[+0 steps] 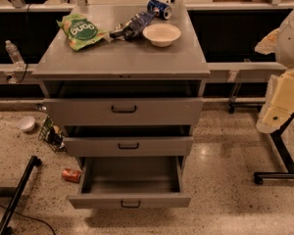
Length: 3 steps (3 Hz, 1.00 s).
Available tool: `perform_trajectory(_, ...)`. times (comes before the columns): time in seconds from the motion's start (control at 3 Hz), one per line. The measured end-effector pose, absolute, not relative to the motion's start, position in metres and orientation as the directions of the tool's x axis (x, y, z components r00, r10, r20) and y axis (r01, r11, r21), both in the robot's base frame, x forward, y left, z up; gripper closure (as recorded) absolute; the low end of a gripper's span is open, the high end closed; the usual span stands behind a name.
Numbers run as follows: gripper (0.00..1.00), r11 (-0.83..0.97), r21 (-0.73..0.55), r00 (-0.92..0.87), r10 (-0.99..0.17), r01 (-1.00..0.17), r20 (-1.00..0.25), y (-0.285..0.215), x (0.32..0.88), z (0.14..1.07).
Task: Place green rice chip bag into bottom drawer
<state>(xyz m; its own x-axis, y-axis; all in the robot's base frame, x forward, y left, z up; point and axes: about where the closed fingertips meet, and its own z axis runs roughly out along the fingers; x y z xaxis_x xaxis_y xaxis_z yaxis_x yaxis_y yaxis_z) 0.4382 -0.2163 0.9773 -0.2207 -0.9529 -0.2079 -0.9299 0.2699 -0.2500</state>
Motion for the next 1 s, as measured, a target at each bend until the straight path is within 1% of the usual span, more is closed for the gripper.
perform_trajectory(0.33, 0.00, 0.270, -0.250, -0.221, -0.953, -0.930, -0.208, -0.216, 0.438, 0.977)
perform_trajectory(0.67, 0.00, 0.288, -0.257, -0.196, -0.923, -0.923, -0.330, -0.192, 0.460, 0.979)
perform_trajectory(1.0, 0.00, 0.359, -0.223, -0.149, -0.766, -0.906, -0.626, -0.113, 0.536, 0.989)
